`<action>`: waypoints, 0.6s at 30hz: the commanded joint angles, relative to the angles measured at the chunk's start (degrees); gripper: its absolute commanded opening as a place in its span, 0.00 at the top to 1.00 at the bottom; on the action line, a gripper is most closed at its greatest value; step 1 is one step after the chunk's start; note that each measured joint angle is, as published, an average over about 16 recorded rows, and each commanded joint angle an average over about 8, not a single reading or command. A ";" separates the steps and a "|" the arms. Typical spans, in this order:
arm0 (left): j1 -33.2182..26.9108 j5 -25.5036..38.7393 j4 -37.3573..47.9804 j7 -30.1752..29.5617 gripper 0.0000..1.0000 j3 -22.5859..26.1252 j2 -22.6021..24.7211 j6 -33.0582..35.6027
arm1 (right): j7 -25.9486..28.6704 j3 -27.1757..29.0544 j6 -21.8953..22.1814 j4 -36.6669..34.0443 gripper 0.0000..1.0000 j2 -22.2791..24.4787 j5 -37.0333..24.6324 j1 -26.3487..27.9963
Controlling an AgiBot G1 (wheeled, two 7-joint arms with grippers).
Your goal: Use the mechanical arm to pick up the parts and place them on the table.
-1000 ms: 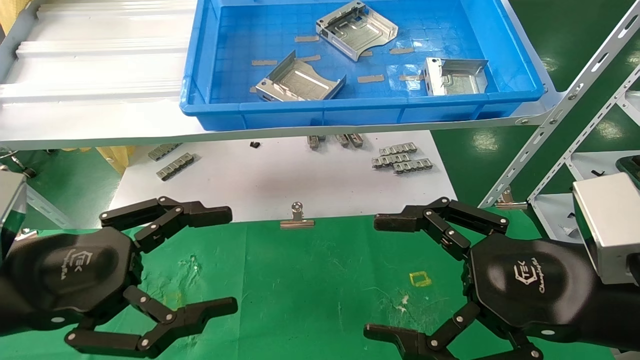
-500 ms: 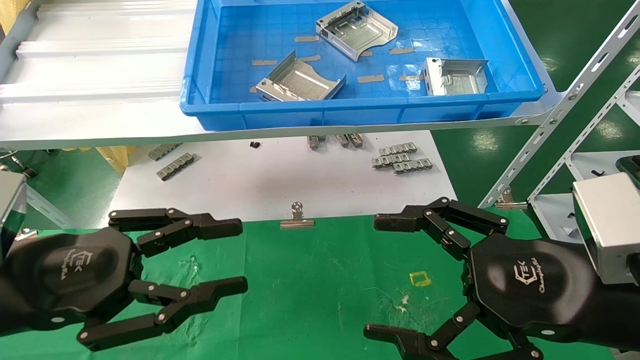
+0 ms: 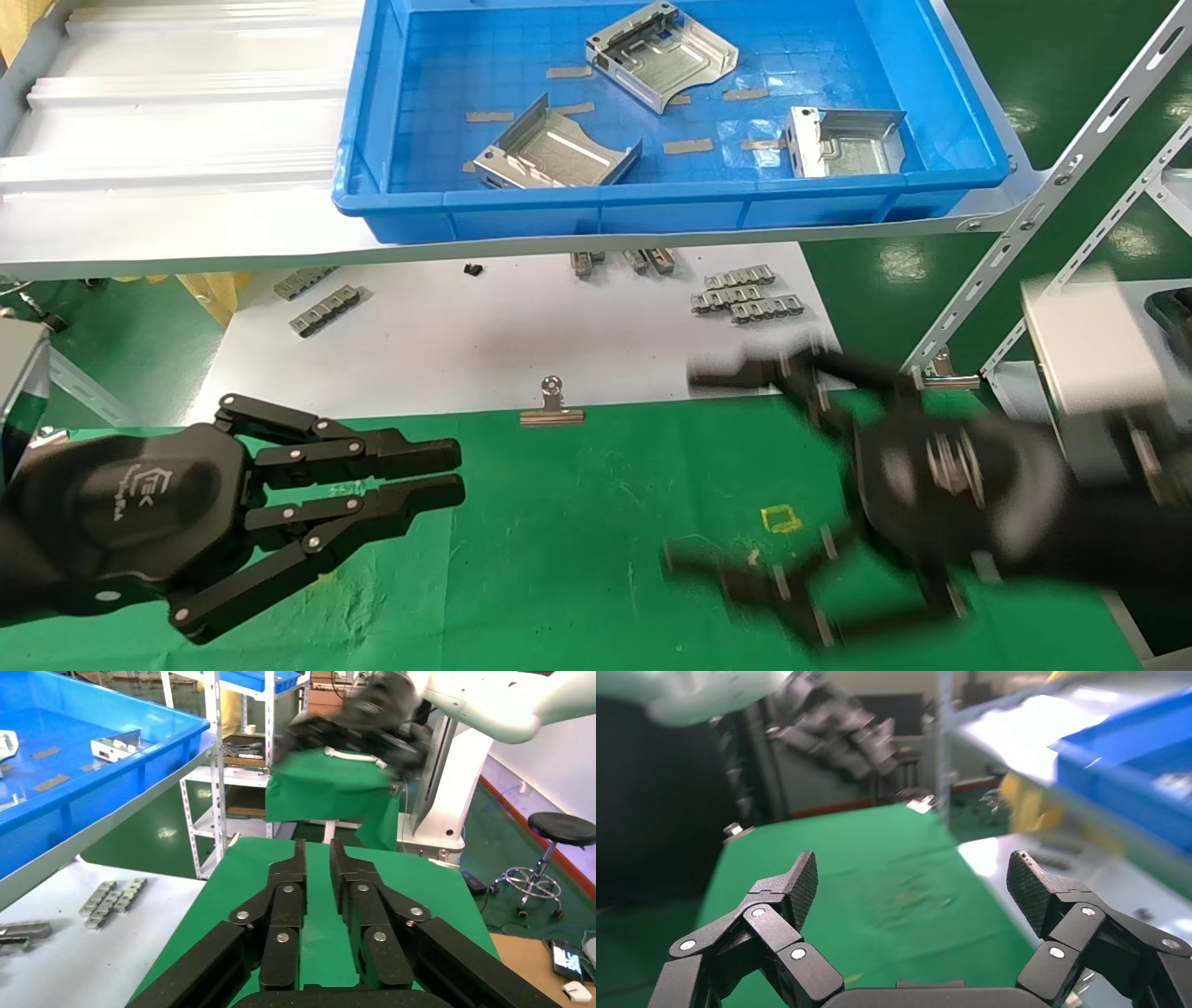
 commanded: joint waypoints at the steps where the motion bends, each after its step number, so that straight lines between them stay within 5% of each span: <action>1: 0.00 0.00 0.00 0.00 1.00 0.00 0.00 0.00 | 0.99 -0.62 1.11 -0.93 0.00 -1.26 -1.41 2.50; 8: 0.00 0.00 0.00 0.00 1.00 0.00 0.00 0.00 | 2.06 -5.84 5.65 -13.05 0.00 -10.15 -12.73 17.41; 18: 0.00 0.00 0.00 0.00 1.00 0.00 0.00 0.00 | 1.56 -14.69 18.54 -36.38 0.00 -25.29 -31.57 35.17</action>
